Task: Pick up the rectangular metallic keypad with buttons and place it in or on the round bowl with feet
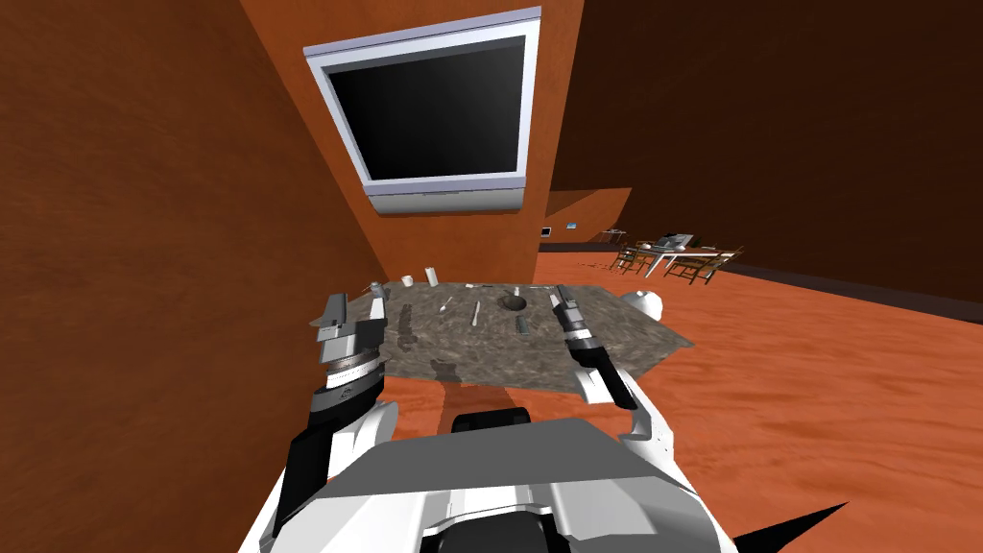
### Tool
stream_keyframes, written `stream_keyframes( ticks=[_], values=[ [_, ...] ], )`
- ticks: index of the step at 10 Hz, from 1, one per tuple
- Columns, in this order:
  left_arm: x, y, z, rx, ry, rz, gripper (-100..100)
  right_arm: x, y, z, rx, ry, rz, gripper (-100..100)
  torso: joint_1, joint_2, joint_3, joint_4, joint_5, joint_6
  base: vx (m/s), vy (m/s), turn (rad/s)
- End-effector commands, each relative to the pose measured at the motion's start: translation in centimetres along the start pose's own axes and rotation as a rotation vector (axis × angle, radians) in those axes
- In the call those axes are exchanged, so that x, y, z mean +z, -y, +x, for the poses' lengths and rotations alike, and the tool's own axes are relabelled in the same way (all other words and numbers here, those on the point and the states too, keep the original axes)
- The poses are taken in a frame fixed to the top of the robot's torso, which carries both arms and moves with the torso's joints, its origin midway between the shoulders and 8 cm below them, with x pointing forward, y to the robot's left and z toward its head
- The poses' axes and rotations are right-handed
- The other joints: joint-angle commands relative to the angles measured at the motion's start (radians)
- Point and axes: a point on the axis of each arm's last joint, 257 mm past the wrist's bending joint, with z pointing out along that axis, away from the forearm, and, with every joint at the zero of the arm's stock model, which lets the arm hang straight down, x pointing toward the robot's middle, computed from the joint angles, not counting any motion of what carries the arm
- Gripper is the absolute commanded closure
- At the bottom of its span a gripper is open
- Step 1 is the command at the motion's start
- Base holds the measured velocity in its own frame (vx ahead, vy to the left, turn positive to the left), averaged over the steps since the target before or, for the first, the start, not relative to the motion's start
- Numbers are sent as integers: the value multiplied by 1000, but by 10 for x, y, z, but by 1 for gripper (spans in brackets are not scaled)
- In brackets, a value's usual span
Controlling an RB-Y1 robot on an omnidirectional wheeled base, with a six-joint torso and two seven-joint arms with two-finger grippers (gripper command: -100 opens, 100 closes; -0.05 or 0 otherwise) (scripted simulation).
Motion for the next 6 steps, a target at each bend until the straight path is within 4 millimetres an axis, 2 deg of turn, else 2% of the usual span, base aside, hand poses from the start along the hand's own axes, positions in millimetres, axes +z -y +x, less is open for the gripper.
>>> stream_keyframes(
  ticks=[1, 2, 3, 4, 5, 6],
  values=[
    [0, 0, 0, 0, 0, 0, 0, 3, 15, -1, -7, -17, 41, -100, 0, 0, 0, 0, 0, 0, -12, 36, -15],
    [0, 0, 0, 0, 0, 0, 0, 9, 33, -6, -15, -33, 85, -100, -1, 0, 0, 0, 0, 0, -15, 36, -30],
    [0, 0, 0, 0, 0, 0, 0, 8, 35, -7, -16, -33, 93, -100, -1, 0, 0, 0, 0, 0, -11, 28, -19],
    [0, 0, 0, 0, 0, 0, 0, 15, 53, -14, -24, -42, 135, -100, -1, 0, 0, 0, 0, 0, -8, 34, -20],
    [0, 0, 0, 0, 0, 0, 0, 14, 57, -15, -24, -41, 151, -100, -1, 0, 0, 0, 0, 0, -2, 35, -9],
    [0, 0, 0, 0, 0, 0, 0, 21, 75, -26, -31, -42, 192, -100, -1, 0, 0, 0, 0, 0, 9, 48, -20]
  ],
)
